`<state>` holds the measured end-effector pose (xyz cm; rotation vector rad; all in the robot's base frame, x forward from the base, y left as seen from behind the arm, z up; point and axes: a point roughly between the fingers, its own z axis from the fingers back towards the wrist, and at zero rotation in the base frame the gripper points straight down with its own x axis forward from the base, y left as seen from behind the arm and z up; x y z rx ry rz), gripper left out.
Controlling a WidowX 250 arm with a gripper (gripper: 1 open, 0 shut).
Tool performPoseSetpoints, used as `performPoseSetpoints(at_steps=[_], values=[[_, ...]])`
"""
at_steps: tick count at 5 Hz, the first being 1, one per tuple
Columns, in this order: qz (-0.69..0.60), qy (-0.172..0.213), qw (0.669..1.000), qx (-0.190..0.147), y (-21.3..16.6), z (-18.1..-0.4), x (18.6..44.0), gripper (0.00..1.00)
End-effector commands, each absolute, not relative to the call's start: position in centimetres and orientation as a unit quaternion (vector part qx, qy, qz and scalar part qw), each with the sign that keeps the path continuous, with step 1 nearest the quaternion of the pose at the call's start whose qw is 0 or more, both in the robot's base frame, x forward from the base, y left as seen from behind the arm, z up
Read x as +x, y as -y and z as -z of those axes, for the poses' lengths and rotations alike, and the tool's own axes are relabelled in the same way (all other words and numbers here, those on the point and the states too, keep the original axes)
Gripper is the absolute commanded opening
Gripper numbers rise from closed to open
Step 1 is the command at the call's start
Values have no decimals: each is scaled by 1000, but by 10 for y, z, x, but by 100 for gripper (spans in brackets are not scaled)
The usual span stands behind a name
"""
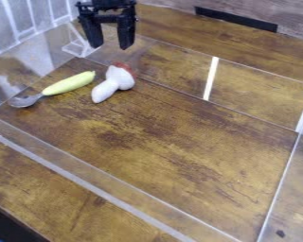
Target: Move the green spoon to the left side of the table
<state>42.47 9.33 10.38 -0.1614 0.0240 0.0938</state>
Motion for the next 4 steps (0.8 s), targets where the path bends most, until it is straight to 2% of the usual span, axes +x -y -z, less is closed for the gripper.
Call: performPoseSetpoints(at_steps=[1,4], values=[[-23,47,997,-65,-75,-162,423,100],[38,26,997,-59,-47,-156,425,100]])
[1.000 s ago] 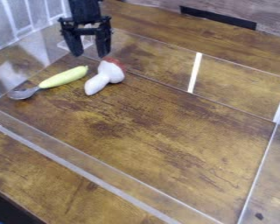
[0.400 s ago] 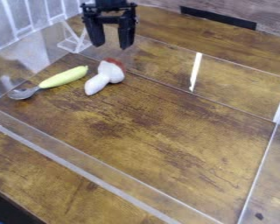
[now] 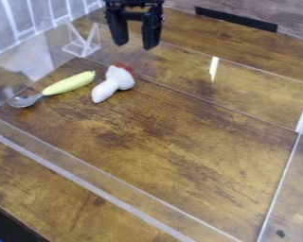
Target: Move the green spoon to the left side of the table
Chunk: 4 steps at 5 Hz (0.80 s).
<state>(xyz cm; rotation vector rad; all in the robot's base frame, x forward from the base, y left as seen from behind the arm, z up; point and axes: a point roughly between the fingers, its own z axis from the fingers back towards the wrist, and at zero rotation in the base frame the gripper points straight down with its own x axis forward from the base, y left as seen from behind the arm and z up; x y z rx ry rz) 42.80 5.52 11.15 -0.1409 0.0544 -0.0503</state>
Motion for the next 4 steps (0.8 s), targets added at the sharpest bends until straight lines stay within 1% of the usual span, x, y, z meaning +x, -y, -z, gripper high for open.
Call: performPoseSetpoints(at_steps=[1,2,3,4], values=[[55,21,997,-55,-46,-151,421,100],[28,20,998,-50,-40,-139,419,100],[3,25,999,-45,-35,-134,420,100],[-9,28,999,-39,-44,-122,420,100]])
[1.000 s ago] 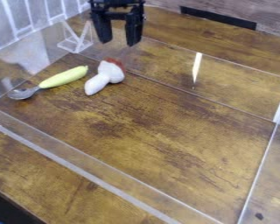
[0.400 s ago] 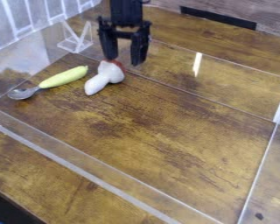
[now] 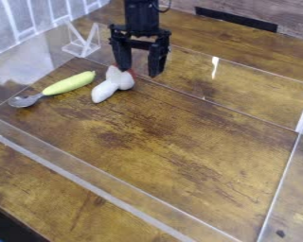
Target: Move the green spoon to the left side of the table
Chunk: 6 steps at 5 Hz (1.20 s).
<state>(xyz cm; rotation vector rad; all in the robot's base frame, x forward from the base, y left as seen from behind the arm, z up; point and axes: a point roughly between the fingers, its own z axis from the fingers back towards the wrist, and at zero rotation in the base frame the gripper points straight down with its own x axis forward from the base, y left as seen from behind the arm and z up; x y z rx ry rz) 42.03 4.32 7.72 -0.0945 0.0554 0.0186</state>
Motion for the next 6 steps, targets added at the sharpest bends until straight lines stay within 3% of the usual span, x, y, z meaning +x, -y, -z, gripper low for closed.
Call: performPoseSetpoints(at_steps=[1,2,4,6], values=[[-23,30,999,-32,-53,-111,419,100],[-34,31,999,-28,-59,-114,410,100],[-8,50,998,-23,-60,-141,399,100],[65,56,996,-24,-47,-148,400,100]])
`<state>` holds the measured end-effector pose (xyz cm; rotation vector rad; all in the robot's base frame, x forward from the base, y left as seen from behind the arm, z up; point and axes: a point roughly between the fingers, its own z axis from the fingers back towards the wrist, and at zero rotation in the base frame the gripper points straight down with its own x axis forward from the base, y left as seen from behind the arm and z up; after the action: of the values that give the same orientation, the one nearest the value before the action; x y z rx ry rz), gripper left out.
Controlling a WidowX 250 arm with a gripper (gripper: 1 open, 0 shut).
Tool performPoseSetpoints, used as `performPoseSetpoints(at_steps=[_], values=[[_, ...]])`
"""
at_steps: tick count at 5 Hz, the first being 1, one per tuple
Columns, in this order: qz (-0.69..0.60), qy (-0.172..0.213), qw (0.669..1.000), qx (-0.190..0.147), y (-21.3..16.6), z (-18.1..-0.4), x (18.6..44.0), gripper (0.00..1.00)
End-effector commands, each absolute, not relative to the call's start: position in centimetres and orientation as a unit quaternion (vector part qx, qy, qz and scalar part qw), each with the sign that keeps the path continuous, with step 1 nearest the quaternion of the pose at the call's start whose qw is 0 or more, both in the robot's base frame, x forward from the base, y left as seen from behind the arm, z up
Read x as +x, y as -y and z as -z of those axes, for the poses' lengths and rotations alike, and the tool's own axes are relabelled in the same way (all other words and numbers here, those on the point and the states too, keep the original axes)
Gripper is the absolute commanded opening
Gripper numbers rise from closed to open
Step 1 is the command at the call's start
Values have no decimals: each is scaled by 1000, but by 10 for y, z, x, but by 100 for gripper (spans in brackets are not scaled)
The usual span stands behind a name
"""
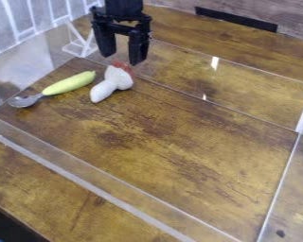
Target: Move the green spoon to the left side of the table
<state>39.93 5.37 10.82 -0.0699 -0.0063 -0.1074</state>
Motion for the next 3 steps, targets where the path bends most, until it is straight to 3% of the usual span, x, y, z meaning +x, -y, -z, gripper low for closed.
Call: performPoseSetpoints(at_steps=[1,3], values=[[100,56,993,-23,-35,-144,401,100],[101,53,993,-18,-44,-149,405,100]])
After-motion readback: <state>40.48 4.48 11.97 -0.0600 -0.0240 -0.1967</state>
